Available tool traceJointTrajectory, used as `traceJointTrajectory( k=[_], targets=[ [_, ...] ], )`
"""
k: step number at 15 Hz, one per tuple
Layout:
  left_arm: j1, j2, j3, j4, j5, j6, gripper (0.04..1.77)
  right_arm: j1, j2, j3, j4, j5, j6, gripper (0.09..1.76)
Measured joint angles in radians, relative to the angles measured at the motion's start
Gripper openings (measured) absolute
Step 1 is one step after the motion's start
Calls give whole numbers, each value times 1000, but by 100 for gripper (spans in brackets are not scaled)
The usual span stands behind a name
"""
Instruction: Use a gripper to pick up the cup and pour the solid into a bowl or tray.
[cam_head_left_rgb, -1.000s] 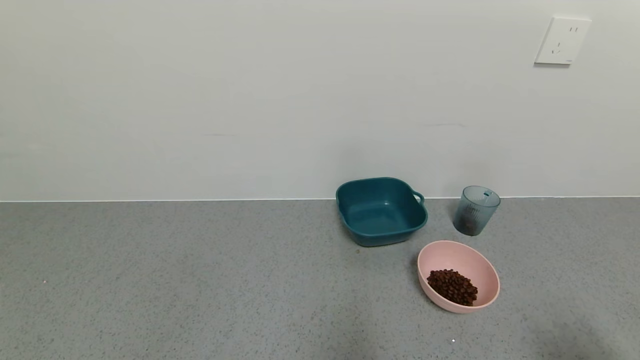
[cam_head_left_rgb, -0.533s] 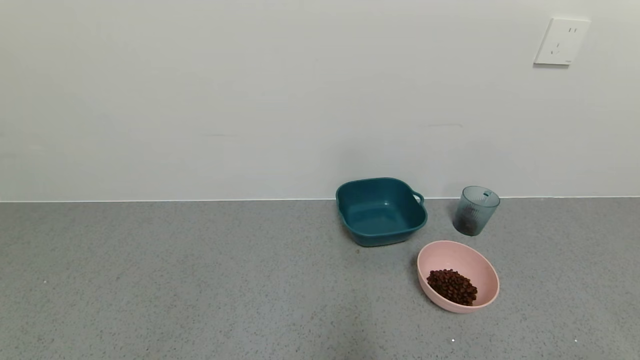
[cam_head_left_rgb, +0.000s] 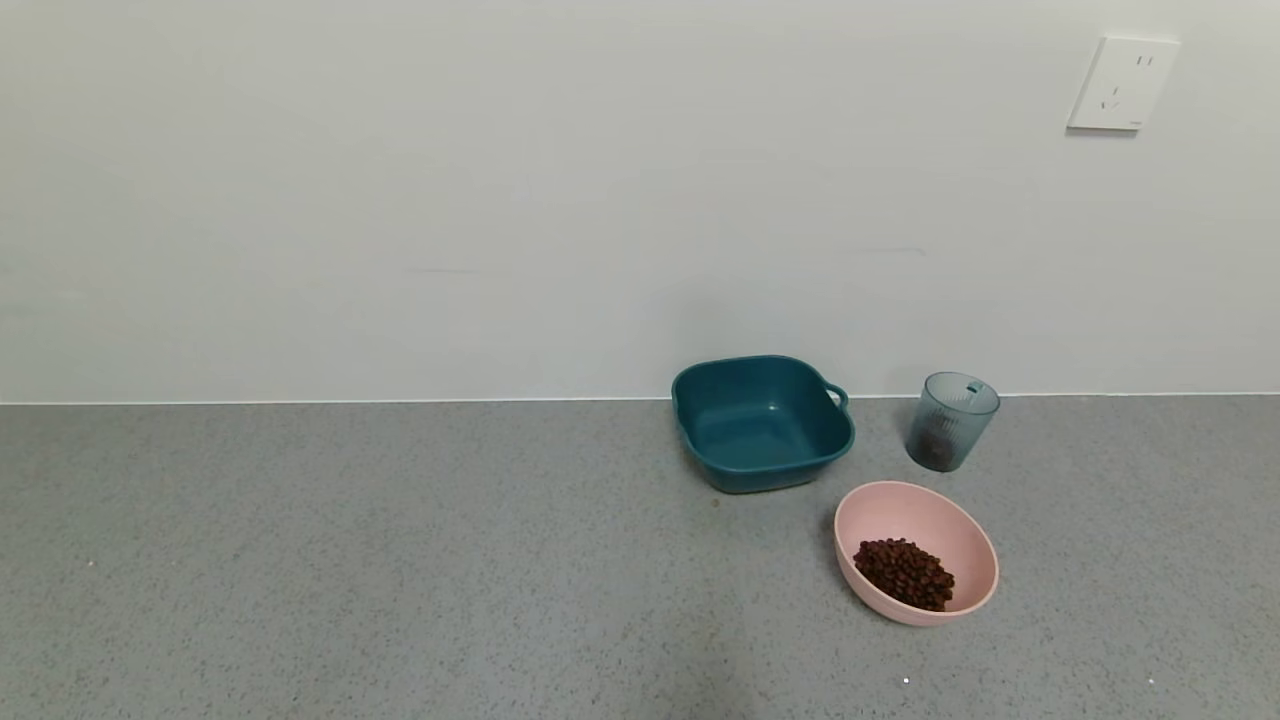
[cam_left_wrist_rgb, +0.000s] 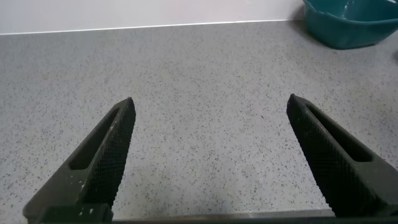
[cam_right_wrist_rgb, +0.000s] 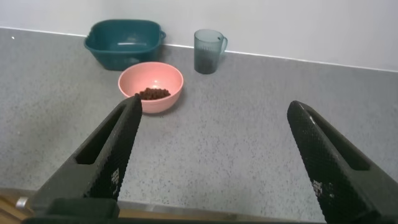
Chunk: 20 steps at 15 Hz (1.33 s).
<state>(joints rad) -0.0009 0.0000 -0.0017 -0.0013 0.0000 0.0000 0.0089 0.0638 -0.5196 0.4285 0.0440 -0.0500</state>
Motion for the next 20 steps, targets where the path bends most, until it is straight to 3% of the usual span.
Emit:
traceJointTrajectory(
  k=[3, 13, 20],
  targets=[
    [0, 0, 0, 0, 0, 0, 175, 0, -44, 77, -51, -6, 0, 170],
    [0, 0, 0, 0, 0, 0, 175, -1, -64, 357, -396, -10, -7, 170],
    [0, 0, 0, -1, 0, 0, 175, -1, -65, 499, -499, -9, -9, 170]
  ],
)
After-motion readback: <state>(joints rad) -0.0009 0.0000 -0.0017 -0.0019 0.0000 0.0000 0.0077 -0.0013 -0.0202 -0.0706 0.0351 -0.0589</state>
